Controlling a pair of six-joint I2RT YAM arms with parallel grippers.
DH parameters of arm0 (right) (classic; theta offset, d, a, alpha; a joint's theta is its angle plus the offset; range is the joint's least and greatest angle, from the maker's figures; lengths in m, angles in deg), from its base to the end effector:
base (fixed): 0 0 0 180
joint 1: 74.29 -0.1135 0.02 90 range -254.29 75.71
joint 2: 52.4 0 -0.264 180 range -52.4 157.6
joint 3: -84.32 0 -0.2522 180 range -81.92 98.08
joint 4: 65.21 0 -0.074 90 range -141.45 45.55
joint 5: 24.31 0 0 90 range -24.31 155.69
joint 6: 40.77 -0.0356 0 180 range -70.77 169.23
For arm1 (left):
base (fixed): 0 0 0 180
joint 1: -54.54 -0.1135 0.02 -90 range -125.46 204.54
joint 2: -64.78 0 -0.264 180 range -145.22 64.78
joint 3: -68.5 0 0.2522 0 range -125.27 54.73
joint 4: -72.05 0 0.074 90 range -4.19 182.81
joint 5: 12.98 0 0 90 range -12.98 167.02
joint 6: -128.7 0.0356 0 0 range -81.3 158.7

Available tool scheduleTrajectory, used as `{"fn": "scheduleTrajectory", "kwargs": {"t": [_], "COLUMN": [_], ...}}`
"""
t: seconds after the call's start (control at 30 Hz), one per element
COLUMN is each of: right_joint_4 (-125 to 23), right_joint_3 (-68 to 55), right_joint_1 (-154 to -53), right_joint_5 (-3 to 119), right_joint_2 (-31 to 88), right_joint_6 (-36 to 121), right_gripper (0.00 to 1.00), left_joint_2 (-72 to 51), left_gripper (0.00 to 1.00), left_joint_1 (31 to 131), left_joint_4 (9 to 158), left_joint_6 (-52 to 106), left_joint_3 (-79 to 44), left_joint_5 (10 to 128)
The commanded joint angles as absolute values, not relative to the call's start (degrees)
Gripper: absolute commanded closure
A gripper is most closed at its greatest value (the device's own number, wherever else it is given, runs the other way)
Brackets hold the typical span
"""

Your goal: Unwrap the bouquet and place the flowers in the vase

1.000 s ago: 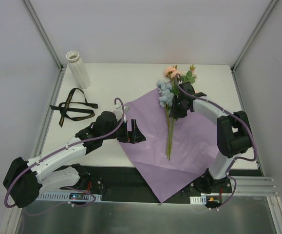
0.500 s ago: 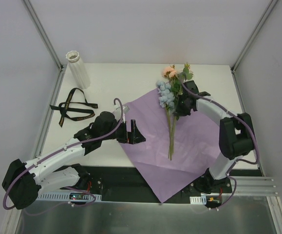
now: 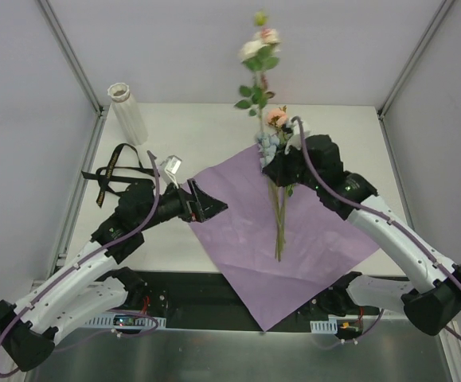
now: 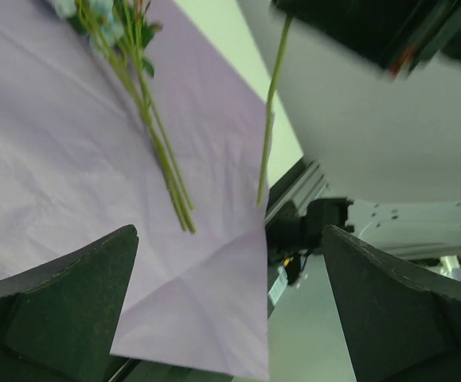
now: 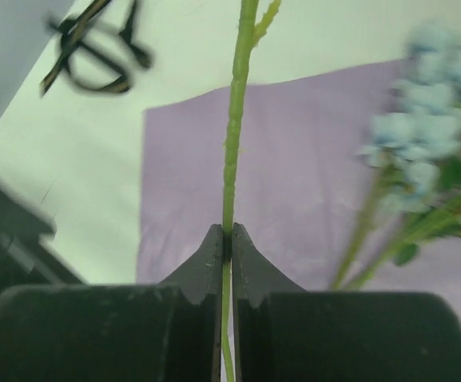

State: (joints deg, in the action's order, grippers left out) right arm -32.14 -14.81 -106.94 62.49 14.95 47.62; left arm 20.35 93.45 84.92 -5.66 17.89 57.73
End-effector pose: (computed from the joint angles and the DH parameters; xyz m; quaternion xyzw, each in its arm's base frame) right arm 0.2235 0.1456 0.3794 -0.2340 0.7825 0.1916 0.5443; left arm 0.1397 -0.1279 0.3129 0.0762 0.7411 -0.5289 0.4066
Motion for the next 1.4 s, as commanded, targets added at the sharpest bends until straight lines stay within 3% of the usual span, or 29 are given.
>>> {"fn": "scheduleTrajectory", "kwargs": {"t": [0.0,0.17,0.27,0.6,0.7,1.03,1.07,1.1,1.13,1.2,1.23,1.27,1.3,1.37], "right_joint_4": [-39.0,-42.0,-41.5,-41.1,-41.1,-41.3,-41.3,-41.3,-41.1,-39.2,-38.1,-35.7,-34.5,-31.3], "right_joint_3": [-19.2,-21.7,-21.7,-22.0,-22.4,-23.4,-23.4,-23.3,-22.9,-22.2,-21.9,-21.4,-21.3,-21.4], "right_joint_1": [-116.3,-121.7,-123.4,-125.3,-125.5,-126.3,-126.3,-126.3,-126.3,-126.3,-126.3,-126.2,-126.1,-125.2], "right_joint_5": [55.7,47.6,46.0,45.3,45.4,46.3,46.3,46.6,47.5,55.5,59.6,63.9,73.2,80.2], "right_joint_2": [11.9,10.5,10.7,10.9,10.6,11.0,11.0,11.0,11.1,11.3,11.3,11.4,11.6,11.5], "right_joint_6": [55.5,54.8,55.5,57.3,57.8,58.3,58.5,58.4,58.2,57.0,56.4,56.0,55.8,53.8], "right_gripper": [0.99,0.99,0.99,0.99,0.99,0.99,0.99,0.99,0.99,0.74,0.36,0.19,0.08,0.03], "left_joint_2": [24.7,25.8,26.3,19.4,18.5,15.7,15.2,14.8,14.0,13.1,12.2,11.6,10.7,7.5], "left_gripper": [0.01,0.01,0.06,0.4,0.54,0.8,0.84,0.98,1.0,1.0,1.0,1.0,1.0,1.0], "left_joint_1": [90.3,88.8,88.8,88.4,88.4,87.8,87.8,87.8,87.7,87.5,87.3,87.0,86.5,83.1], "left_joint_4": [77.2,75.0,70.6,68.9,71.9,72.1,72.3,72.5,72.8,75.4,77.3,79.3,81.7,87.0], "left_joint_6": [-9.2,-10.1,-11.0,-13.8,-13.0,-10.3,-10.0,-9.2,-8.5,-5.3,-3.6,-2.1,1.3,4.8], "left_joint_3": [15.6,15.4,17.6,14.9,13.1,9.8,9.3,8.8,7.5,5.9,3.1,1.2,-0.7,-7.5], "left_joint_5": [58.4,61.0,63.0,64.1,66.0,67.9,67.8,67.8,68.1,69.5,72.1,74.3,76.2,80.2]}}
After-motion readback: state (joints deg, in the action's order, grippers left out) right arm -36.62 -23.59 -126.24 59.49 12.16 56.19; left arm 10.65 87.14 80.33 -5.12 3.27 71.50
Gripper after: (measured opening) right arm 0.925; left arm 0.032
